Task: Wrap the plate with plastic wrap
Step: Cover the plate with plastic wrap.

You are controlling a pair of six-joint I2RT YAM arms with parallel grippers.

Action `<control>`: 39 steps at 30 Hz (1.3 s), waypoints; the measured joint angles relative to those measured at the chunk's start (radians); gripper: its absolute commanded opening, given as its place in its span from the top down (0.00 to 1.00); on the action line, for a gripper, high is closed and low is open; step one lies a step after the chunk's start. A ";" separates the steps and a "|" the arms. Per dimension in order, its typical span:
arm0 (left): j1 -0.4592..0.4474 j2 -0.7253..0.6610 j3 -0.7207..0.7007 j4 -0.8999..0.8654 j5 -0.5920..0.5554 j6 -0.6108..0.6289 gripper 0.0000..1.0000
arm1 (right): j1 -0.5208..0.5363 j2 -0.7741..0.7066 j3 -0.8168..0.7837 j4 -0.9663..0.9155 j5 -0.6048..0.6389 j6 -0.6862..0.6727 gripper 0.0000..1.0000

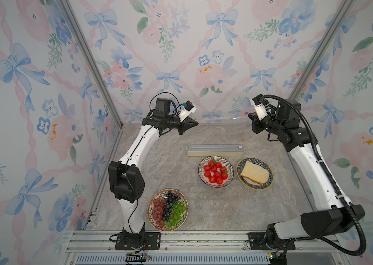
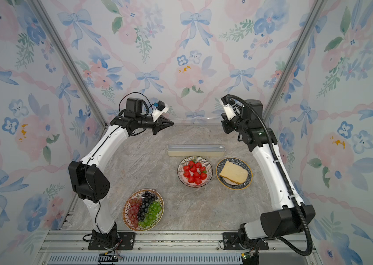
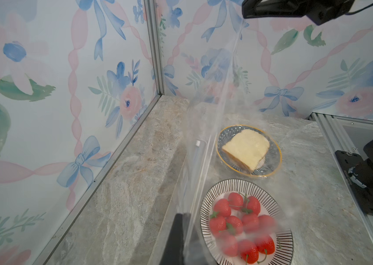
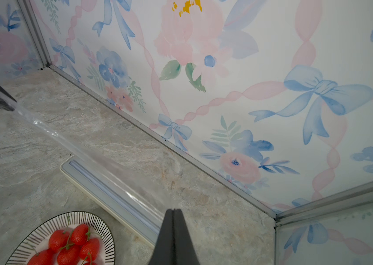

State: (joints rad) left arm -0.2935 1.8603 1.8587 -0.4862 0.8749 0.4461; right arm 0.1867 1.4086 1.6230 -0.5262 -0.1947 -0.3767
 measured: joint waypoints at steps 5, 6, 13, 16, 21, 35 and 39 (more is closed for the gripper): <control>-0.052 -0.119 -0.175 0.036 -0.058 0.010 1.00 | 0.041 -0.134 -0.167 0.000 0.009 0.054 1.00; -0.063 -0.148 -0.231 0.061 -0.068 0.003 1.00 | 0.052 -0.163 -0.208 -0.002 0.013 0.068 1.00; -0.087 -0.310 -0.629 0.268 -0.143 -0.087 1.00 | 0.117 -0.296 -0.455 -0.027 0.074 0.185 1.00; -0.102 -0.361 -0.767 0.359 -0.183 -0.140 1.00 | 0.144 -0.341 -0.544 -0.043 0.105 0.251 1.00; -0.168 -0.428 -0.965 0.491 -0.262 -0.224 1.00 | 0.203 -0.397 -0.665 -0.064 0.157 0.378 1.00; -0.285 -0.548 -1.405 0.845 -0.409 -0.534 1.00 | 0.395 -0.476 -0.948 -0.120 0.256 0.750 1.00; -0.291 -0.528 -1.416 0.882 -0.419 -0.565 1.00 | 0.422 -0.475 -1.016 -0.119 0.264 0.823 1.00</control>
State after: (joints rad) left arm -0.5850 1.3323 0.4427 0.3954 0.4561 -0.1184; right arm 0.6090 0.9340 0.6071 -0.6453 0.0696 0.4465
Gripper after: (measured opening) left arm 0.047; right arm 0.047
